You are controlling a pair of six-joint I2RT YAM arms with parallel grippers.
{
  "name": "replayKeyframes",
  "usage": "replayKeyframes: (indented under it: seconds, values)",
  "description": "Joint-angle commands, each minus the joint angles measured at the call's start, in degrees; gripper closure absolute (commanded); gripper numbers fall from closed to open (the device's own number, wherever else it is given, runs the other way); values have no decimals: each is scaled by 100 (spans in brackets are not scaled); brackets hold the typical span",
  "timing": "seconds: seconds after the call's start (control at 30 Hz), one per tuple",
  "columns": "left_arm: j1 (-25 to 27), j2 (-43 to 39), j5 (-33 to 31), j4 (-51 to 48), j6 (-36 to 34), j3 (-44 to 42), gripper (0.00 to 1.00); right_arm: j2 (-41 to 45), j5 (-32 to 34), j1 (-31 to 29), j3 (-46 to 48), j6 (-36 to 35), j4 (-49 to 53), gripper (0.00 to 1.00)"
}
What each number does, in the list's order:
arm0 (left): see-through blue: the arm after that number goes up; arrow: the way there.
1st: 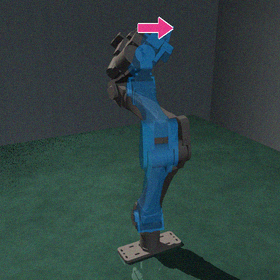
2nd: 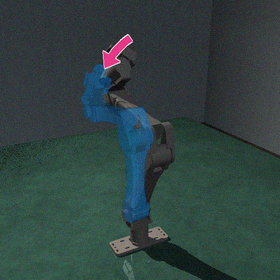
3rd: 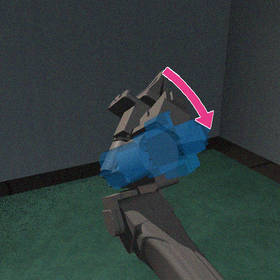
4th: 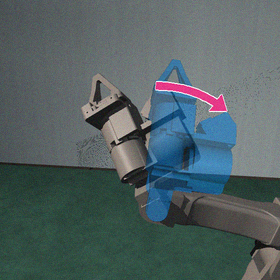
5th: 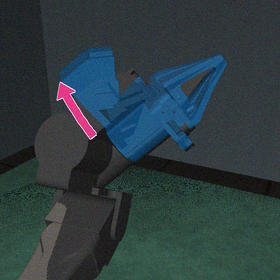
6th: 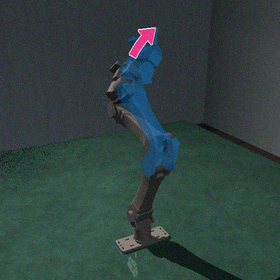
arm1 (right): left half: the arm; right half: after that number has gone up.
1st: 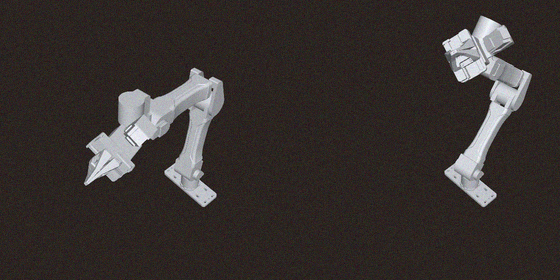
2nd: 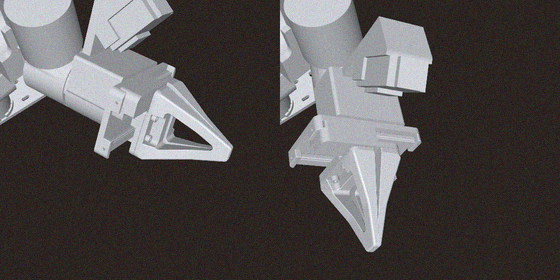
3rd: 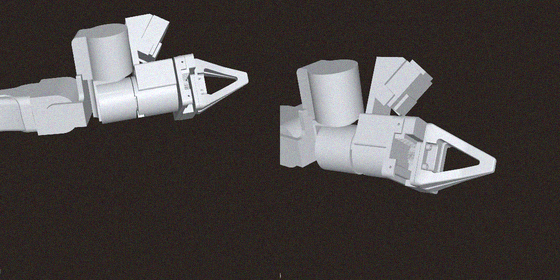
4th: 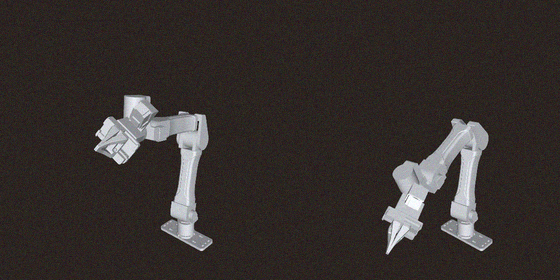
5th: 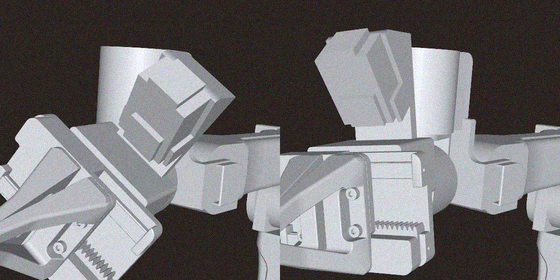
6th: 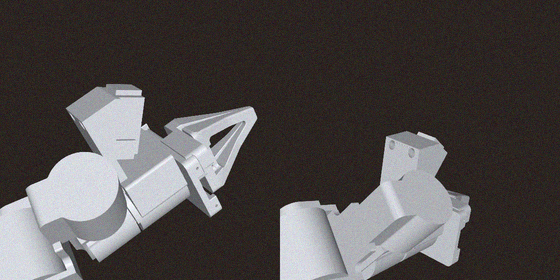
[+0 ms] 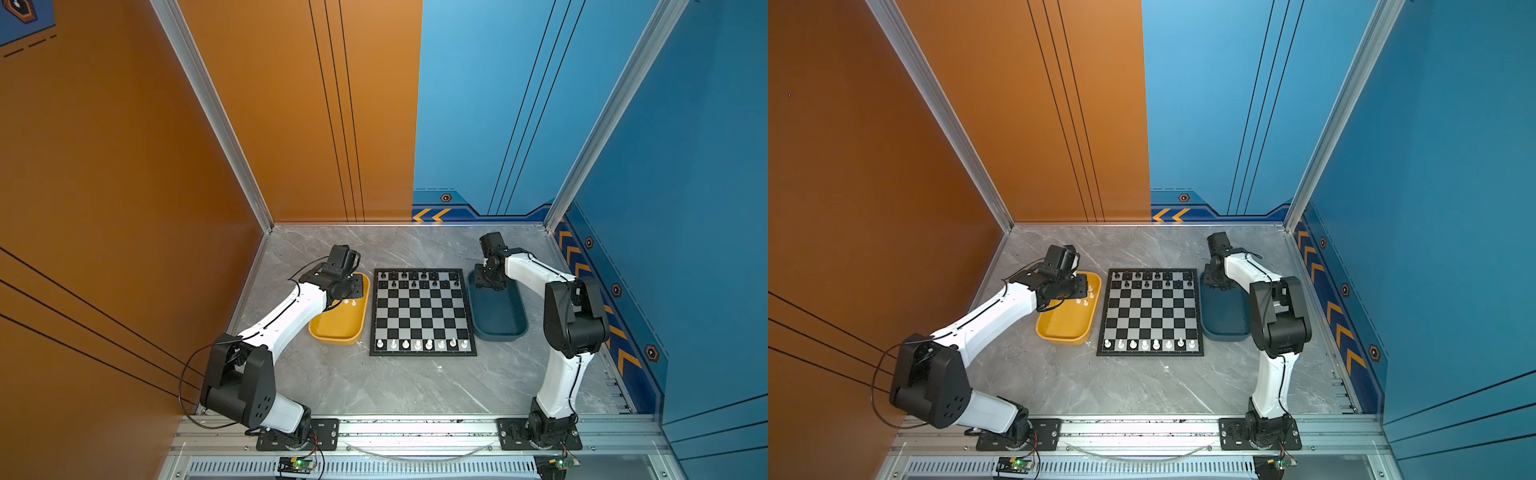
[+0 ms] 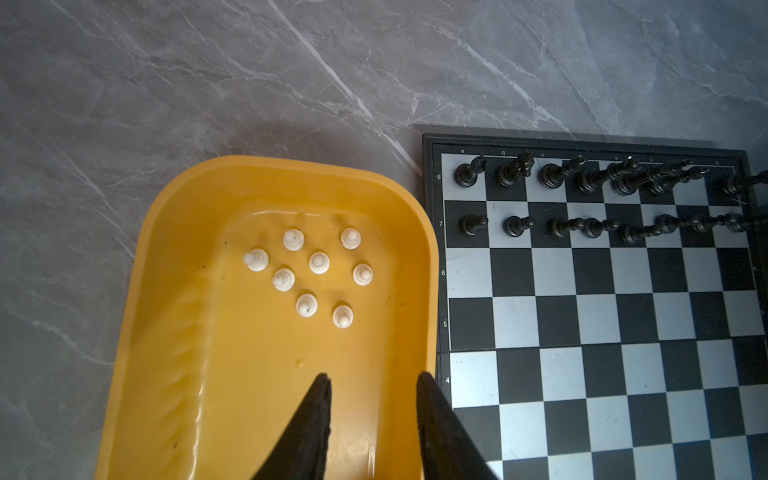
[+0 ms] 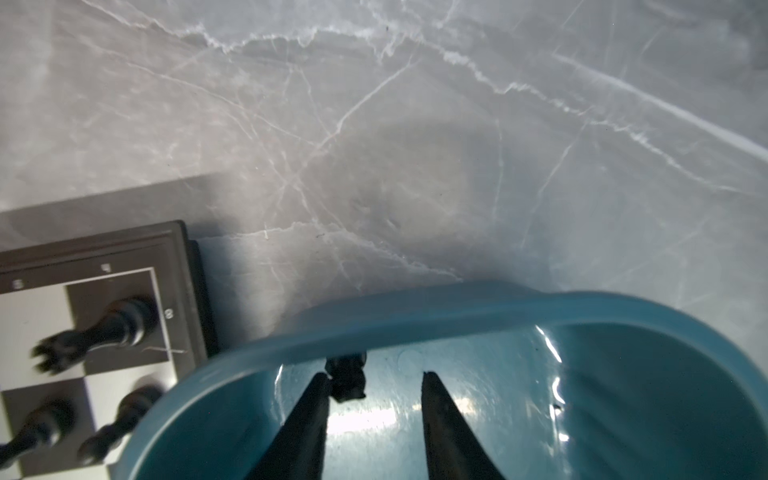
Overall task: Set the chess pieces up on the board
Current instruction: 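Lower the right gripper into the teal tray and close on the last black piece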
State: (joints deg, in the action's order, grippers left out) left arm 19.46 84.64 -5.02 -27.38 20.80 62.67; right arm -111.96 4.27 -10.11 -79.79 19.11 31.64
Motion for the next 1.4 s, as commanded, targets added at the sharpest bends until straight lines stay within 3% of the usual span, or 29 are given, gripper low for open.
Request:
replayKeyframes:
  seconds: [0.0, 0.5, 1.37]
  values:
    - [14, 68, 106, 4, 21, 15, 63, -113, -95, 34, -141, 84, -20, 61]
    - [5, 113, 115, 4, 3, 20, 64, -238, -234, -13, -163, 119, 0, 67]
    - [5, 94, 124, 5, -6, 12, 65, -343, -337, -30, -236, 101, 53, 90]
